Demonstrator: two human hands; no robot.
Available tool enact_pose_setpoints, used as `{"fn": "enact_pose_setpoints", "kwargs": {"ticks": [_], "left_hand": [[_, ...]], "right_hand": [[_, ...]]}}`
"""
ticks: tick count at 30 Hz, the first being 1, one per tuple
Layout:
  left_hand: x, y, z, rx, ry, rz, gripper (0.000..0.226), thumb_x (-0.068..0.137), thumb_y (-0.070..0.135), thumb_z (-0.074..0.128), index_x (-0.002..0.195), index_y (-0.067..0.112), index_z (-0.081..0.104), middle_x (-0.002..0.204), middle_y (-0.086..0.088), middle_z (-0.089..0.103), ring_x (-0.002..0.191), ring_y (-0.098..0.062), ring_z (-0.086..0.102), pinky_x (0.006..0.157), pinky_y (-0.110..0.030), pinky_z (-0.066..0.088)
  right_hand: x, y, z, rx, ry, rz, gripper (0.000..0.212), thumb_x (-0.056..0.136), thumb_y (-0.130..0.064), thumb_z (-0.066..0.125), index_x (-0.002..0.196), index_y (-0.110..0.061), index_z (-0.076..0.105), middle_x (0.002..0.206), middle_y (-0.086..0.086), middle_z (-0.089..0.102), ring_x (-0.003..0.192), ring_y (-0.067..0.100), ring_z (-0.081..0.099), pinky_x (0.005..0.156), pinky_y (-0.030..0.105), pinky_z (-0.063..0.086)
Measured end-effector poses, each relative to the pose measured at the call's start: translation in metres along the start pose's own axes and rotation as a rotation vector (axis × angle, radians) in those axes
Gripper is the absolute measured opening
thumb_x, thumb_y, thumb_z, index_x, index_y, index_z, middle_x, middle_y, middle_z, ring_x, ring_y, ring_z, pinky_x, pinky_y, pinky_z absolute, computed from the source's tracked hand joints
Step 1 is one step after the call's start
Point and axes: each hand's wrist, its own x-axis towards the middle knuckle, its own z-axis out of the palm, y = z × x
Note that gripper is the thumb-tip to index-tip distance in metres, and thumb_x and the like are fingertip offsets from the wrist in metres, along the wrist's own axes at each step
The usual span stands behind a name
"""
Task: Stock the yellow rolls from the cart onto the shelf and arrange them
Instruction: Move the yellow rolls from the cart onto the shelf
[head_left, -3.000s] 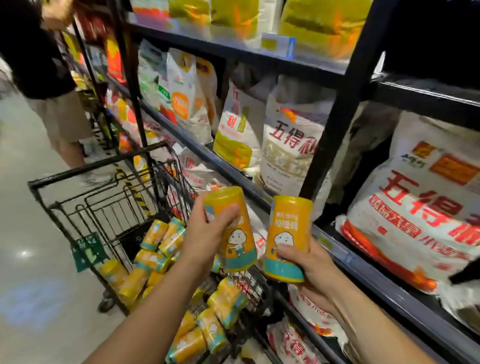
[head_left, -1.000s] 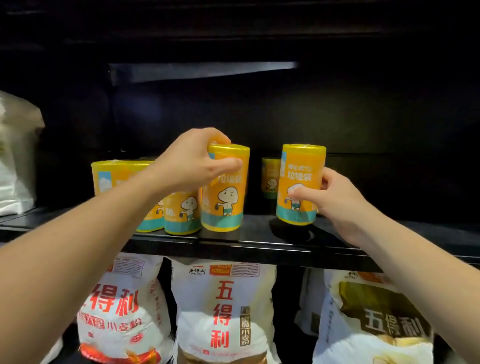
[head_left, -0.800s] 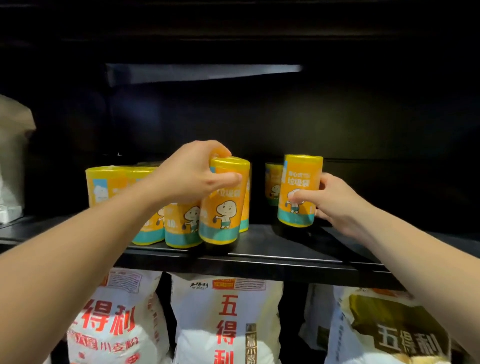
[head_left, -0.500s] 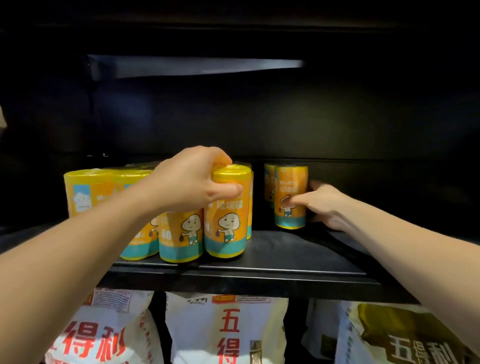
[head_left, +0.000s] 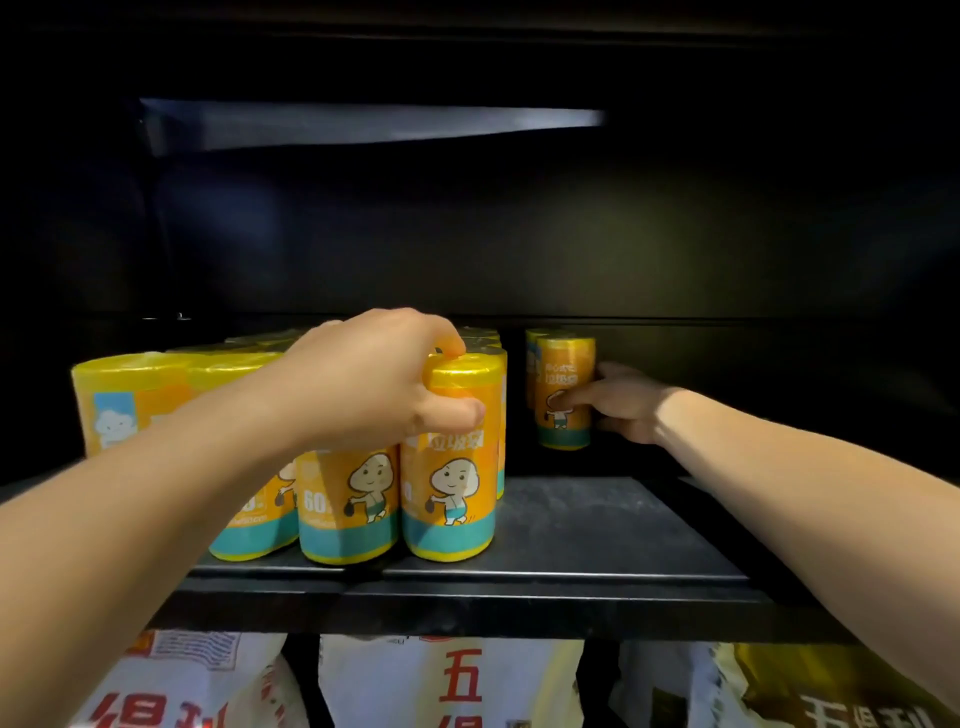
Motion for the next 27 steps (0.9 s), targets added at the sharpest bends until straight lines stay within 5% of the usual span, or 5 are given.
{"fn": "enact_pose_setpoints", "kwargs": {"ticks": [9,15,22,27], "left_hand": [[0.0,-0.002,0.0,0.037,-0.027,0.006,0.067,0.076,0.07,0.051,0.136,0.042,0.043,0.106,0.019,0.055,0.092,-0.007,0.053,0.078,-0.028,0.04],[0.0,-0.002,0.001,0.034,-0.035,0.004,0.069,0.073,0.072,0.049,0.134,0.042,0.042,0.108,0.018,0.057,0.094,-0.008,0.054,0.08,-0.028,0.043],[0.001,-0.001,0.001,0.04,-0.047,-0.007,0.07,0.071,0.074,0.048,0.133,0.043,0.041,0.107,0.018,0.059,0.092,-0.005,0.056,0.079,-0.028,0.045],[0.001,0.0,0.001,0.048,-0.046,-0.013,0.067,0.072,0.073,0.049,0.133,0.044,0.041,0.106,0.018,0.059,0.092,-0.005,0.055,0.078,-0.028,0.043]], "right_hand": [[0.02,0.001,0.0,-0.023,-0.074,-0.065,0.038,0.081,0.004,0.073,0.112,-0.013,0.063,0.116,0.008,0.069,0.1,0.019,0.066,0.079,0.032,0.051],[0.032,0.006,-0.001,-0.074,-0.105,-0.096,0.046,0.079,-0.003,0.077,0.121,-0.013,0.063,0.117,0.006,0.071,0.112,0.022,0.065,0.101,0.045,0.048],[0.043,0.006,0.011,-0.161,-0.073,-0.169,0.074,0.066,-0.009,0.088,0.129,-0.013,0.051,0.12,0.007,0.068,0.11,0.022,0.066,0.098,0.048,0.052],[0.05,0.007,0.016,-0.183,-0.071,-0.182,0.099,0.041,-0.033,0.093,0.129,-0.017,0.051,0.12,0.003,0.068,0.109,0.02,0.066,0.096,0.047,0.053]]}}
